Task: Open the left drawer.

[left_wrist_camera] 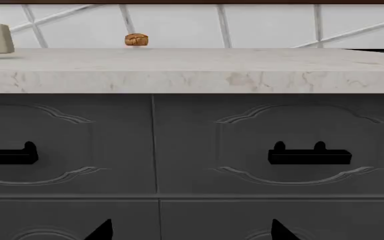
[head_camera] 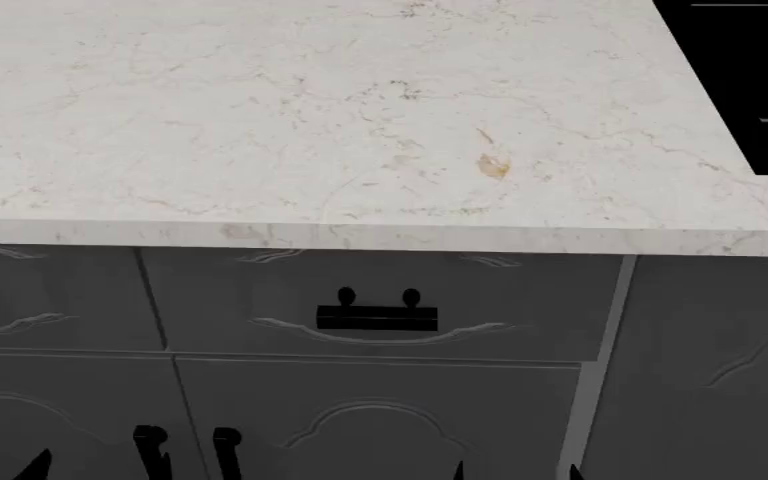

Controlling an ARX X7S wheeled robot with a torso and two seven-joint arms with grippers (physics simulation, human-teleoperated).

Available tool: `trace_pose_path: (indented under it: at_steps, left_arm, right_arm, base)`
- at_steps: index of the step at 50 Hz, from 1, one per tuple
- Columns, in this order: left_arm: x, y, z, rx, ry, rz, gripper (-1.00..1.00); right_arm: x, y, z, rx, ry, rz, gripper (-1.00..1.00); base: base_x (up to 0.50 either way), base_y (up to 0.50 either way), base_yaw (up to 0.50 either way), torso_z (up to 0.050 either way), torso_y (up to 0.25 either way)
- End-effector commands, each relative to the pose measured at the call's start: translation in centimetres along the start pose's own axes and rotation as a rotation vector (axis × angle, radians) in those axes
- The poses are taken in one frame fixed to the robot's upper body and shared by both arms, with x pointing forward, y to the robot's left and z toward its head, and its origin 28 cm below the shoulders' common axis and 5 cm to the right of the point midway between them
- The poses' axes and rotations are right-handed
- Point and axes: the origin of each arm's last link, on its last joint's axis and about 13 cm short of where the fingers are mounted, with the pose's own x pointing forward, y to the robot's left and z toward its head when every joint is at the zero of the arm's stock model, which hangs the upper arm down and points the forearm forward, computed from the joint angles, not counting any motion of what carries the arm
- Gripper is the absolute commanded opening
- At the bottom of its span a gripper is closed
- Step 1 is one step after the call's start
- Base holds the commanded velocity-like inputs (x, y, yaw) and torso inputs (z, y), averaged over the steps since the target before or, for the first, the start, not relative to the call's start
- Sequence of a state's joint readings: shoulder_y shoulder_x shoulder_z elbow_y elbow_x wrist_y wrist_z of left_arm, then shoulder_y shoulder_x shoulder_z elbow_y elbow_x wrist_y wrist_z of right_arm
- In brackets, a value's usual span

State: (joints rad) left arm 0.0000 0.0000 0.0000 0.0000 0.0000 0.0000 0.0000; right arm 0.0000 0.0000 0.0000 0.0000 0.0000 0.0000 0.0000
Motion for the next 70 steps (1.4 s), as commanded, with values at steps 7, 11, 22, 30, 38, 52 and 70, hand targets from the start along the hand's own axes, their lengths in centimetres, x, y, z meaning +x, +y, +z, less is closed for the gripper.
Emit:
trace_pose_path:
  at_steps: [7, 11, 22, 30, 38, 52, 70]
  left_arm:
    - [-0.07, -0.08, 0.09, -0.001, 0.005, -0.01, 1.0]
    - [-0.05, -0.04, -0.01, -0.004, 0.008, -0.011, 1.0]
    - [-0.25, -0.2, 0.04, -0.006, 0.011, -0.042, 1.0]
    - [-0.19, -0.08, 0.05, -0.022, 0.016, -0.038, 1.0]
    - [-0.13, -0.08, 0.01, -0.016, 0.012, -0.032, 1.0]
    - [-0.2, -0.07, 0.12, -0.026, 0.004, -0.039, 1.0]
    - [-0.24, -0.02, 0.08, -0.032, 0.0, -0.041, 1.0]
  right_arm:
    - [0.04, -0.08, -0.09, -0.002, -0.003, -0.009, 1.0]
    - [0.02, -0.06, -0.01, -0.004, -0.002, -0.013, 1.0]
    - [0.06, -0.19, -0.14, 0.001, -0.011, -0.018, 1.0]
    - [-0.17, -0.08, 0.08, -0.011, -0.021, 0.005, 1.0]
    - [-0.16, -0.09, 0.27, -0.02, -0.028, 0.009, 1.0]
    - [-0.18, -0.15, 0.22, -0.011, -0.033, 0.004, 1.0]
    - [-0.25, -0.07, 0.34, 0.007, -0.031, 0.018, 1.0]
  base:
    - [0.0, 0.0, 0.0, 0.0, 0.0]
    - [0.0, 0.0, 0.0, 0.0, 0.0]
    - [0.0, 0.0, 0.0, 0.0, 0.0]
    - [0.0, 0.0, 0.0, 0.0, 0.0]
    - [0.0, 0.26, 0.0, 0.0, 0.0]
    - [0.0, 0.3, 0.0, 0.0, 0.0]
    - [0.0, 0.3, 0.0, 0.0, 0.0]
